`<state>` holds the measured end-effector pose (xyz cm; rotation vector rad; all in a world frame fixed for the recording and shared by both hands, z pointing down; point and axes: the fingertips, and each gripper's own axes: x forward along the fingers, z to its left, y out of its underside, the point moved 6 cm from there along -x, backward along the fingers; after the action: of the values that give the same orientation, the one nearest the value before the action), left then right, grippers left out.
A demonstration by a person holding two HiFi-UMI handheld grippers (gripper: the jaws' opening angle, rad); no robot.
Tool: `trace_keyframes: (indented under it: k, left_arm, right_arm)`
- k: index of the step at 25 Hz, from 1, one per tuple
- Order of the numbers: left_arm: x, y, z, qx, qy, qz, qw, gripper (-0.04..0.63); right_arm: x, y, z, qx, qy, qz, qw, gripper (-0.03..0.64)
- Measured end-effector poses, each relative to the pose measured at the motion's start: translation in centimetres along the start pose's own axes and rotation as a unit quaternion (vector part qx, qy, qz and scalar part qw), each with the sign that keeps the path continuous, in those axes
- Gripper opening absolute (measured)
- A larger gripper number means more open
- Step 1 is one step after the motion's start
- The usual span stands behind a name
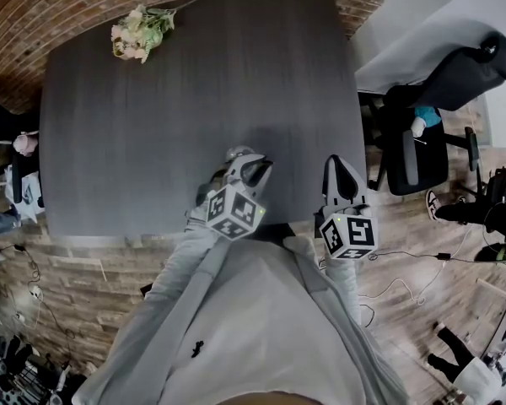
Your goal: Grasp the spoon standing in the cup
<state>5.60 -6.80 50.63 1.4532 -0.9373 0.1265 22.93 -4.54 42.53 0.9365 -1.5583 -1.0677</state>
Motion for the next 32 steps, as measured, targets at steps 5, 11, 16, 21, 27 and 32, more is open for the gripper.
trace_keyframes:
  k: [5, 11, 16, 21, 27, 32]
  left_arm:
    - [-0.3, -0.4, 0.5, -0.009, -0.006, -0.012, 0.9999, 0.022]
    - [-1.0, -0.8, 1.0, -0.018, -0.012, -0.029, 0.9993, 0.018]
    - [-1.9, -1.4, 2.2, -0.06, -0.019, -0.05, 0.9968, 0.018]
    - [-3.2, -2.2, 3.2, -0.091, -0.028, -0.073, 0.9927, 0.018]
    - [-4.7, -3.6, 4.3, -0.108, -0.039, -0.098, 0.9886, 0.018]
    - [-6.5, -4.7, 5.6, -0.115, -0.057, -0.122, 0.9842, 0.018]
  right_arm:
    - [0.3, 0.0, 0.1, 0.001, -0.005, 0.002, 1.0, 0.017]
    - [1.2, -0.2, 0.8, -0.003, -0.021, 0.003, 1.0, 0.017]
    - [2.2, -0.8, 1.4, -0.009, -0.036, -0.001, 0.999, 0.016]
    - [3.1, -1.3, 2.3, -0.013, -0.056, -0.005, 0.998, 0.017]
    - [4.3, -2.1, 3.3, -0.021, -0.079, -0.011, 0.997, 0.017]
    - [5.2, -2.9, 4.3, -0.027, -0.095, -0.019, 0.995, 0.017]
